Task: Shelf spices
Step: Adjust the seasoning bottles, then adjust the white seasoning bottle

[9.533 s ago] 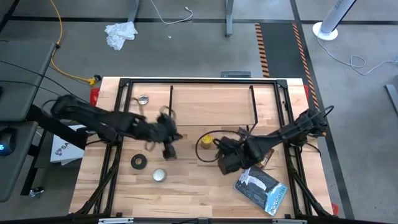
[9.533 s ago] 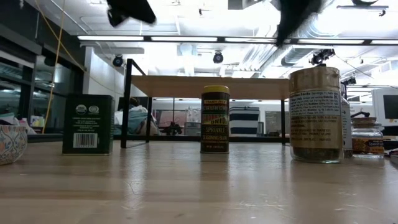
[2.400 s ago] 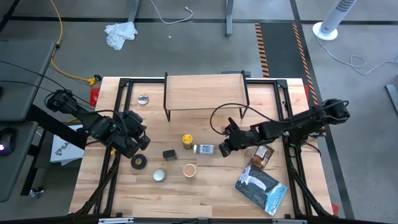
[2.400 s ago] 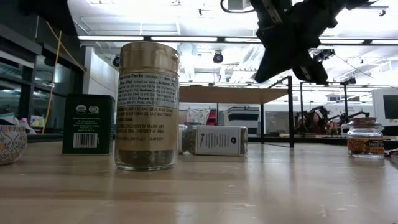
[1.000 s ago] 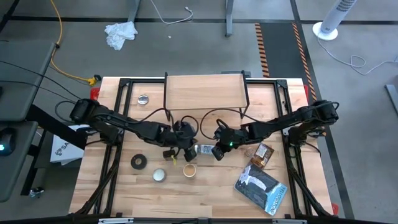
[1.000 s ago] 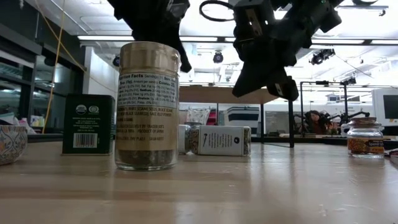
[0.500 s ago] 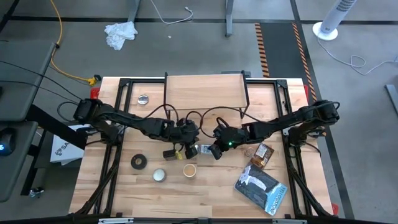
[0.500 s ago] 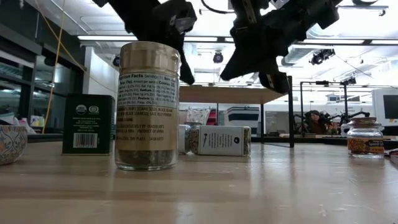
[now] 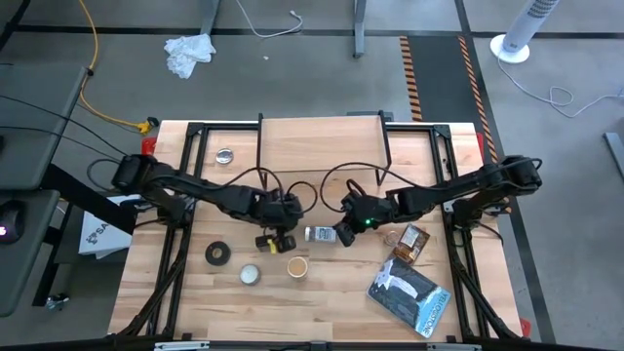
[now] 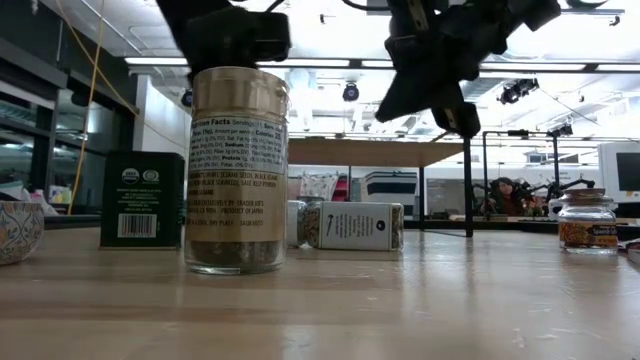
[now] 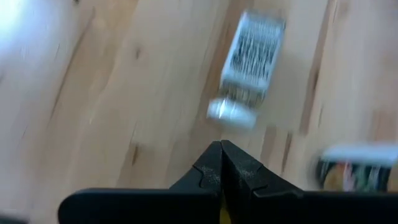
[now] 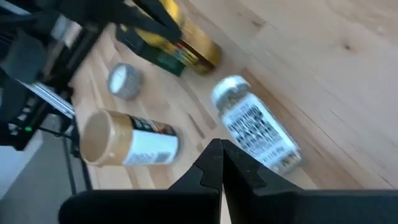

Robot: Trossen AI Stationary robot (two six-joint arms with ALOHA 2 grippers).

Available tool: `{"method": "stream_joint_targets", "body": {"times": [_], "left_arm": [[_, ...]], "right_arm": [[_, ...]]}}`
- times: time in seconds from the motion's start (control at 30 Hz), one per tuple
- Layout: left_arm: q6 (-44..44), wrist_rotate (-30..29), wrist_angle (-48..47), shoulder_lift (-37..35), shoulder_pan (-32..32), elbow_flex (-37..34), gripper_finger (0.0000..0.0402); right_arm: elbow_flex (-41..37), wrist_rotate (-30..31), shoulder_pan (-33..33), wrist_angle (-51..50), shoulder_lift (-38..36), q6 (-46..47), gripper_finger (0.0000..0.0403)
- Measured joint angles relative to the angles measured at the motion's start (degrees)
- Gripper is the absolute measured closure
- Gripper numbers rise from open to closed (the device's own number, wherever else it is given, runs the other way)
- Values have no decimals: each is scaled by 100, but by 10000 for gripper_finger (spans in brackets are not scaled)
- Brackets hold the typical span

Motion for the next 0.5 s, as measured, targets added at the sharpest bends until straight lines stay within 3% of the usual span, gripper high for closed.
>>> {"method": "stream_joint_targets", "body": {"times": [0.17, 0.4, 0.5], "left_arm": [[26, -265, -612, -218, -77, -48, 401], [62, -338, -298, -338, -51, -42, 401], [80, -341, 35, -294, 0, -36, 401]], "right_arm": [[0, -100, 10, -142, -3, -2, 403], [-2, -332, 70, -350, -3, -130, 403], [-2, -355, 76, -97, -3, -708, 394]]}}
